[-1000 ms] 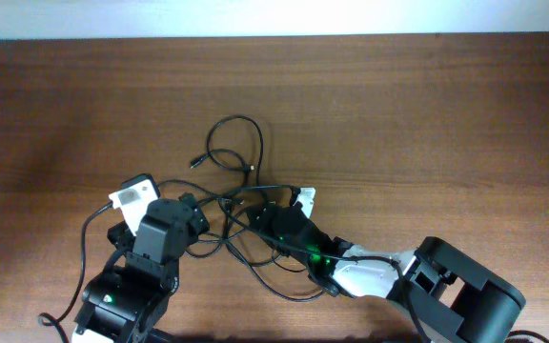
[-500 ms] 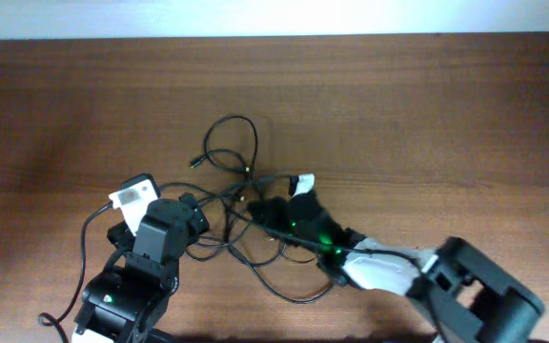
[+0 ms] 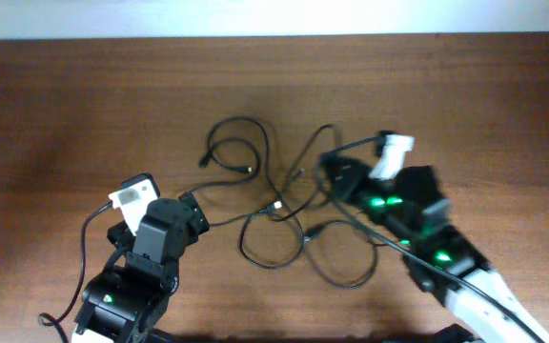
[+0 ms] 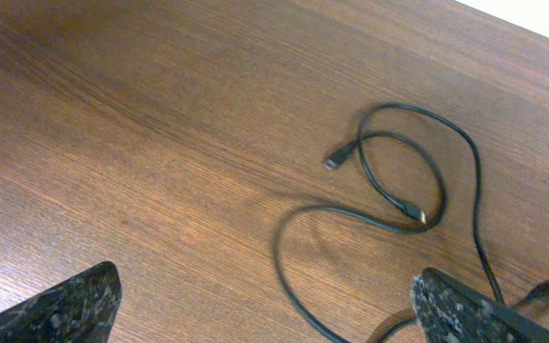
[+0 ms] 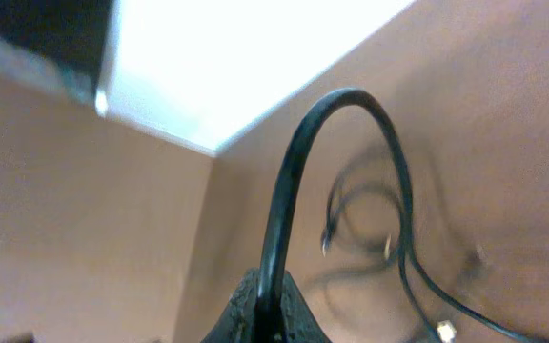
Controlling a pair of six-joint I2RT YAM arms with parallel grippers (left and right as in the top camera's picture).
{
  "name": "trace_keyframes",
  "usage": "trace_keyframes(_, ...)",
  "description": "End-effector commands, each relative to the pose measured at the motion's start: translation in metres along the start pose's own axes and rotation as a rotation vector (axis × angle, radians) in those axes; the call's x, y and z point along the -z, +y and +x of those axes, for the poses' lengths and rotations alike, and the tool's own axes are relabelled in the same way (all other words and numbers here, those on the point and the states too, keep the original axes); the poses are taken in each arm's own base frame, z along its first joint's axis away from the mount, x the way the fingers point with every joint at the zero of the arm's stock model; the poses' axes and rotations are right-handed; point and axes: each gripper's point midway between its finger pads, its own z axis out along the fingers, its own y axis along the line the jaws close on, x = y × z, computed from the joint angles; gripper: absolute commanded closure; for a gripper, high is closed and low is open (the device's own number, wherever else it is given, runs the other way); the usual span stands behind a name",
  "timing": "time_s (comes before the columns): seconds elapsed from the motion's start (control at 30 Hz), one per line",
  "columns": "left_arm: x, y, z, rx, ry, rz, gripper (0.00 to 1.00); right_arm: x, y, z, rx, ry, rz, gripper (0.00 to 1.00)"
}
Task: Untangle cables
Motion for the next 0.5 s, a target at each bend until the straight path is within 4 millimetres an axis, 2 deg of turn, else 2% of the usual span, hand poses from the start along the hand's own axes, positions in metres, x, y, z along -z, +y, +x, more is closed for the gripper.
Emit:
trace_keyframes(0.0,0.001,0.001,-0.002,-0.011,-0.009,-0.004,0.01,0.042,0.034,-0.061,0.094,-0.164,-0.024,0.96)
trace_keyframes(0.17,0.001,0.001,-0.002,-0.011,-0.010,-0.004,0.01,0.081,0.065,-0.107,0.125,-0.273,-0.017,0.96)
trace_keyframes(0.3,0.001,0.001,-0.002,-0.011,-0.009,-0.004,0.01,0.103,0.096,-0.132,0.154,-0.340,-0.052,0.96)
trace_keyframes(0.37,0.001,0.001,-0.002,-0.011,-0.010,-0.004,0.01,0.111,0.108,-0.136,0.119,-0.346,-0.069,0.96)
trace_keyframes(0.47,0.001,0.001,-0.002,-0.011,-0.009,-0.004,0.01,0.113,0.105,-0.133,0.043,-0.313,-0.041,0.96)
